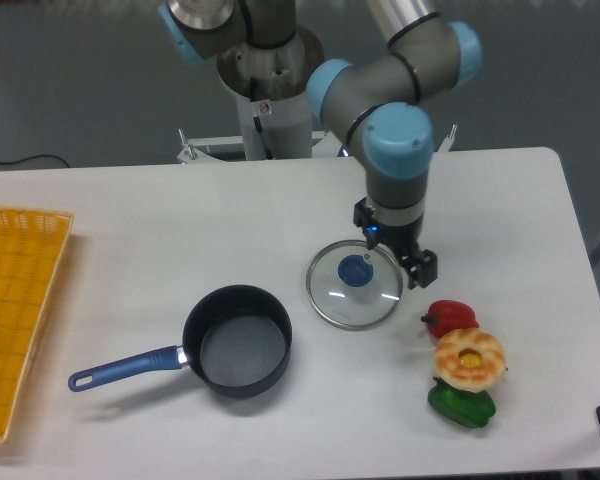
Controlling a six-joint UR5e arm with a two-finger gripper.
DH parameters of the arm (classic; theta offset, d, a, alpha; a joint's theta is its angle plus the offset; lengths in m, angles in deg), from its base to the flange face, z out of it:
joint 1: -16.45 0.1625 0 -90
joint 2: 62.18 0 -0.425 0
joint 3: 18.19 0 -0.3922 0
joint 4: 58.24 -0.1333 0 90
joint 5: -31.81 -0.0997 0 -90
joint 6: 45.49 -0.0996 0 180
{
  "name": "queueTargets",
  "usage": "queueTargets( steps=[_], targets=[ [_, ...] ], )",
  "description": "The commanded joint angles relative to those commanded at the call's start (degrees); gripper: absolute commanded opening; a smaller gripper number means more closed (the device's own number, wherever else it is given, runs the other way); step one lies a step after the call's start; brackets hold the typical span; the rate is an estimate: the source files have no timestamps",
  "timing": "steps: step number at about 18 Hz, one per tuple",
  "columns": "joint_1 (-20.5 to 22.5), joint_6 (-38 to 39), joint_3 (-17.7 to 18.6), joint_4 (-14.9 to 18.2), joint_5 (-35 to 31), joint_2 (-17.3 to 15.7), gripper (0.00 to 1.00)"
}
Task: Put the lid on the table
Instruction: 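Raise the open gripper away from the lid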
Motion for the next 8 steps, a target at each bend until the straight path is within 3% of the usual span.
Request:
queueTargets(
  steps=[8],
  targets=[
    [1.41, -0.7, -1.68, 0.62, 0.09, 1.06, 1.0]
  ],
)
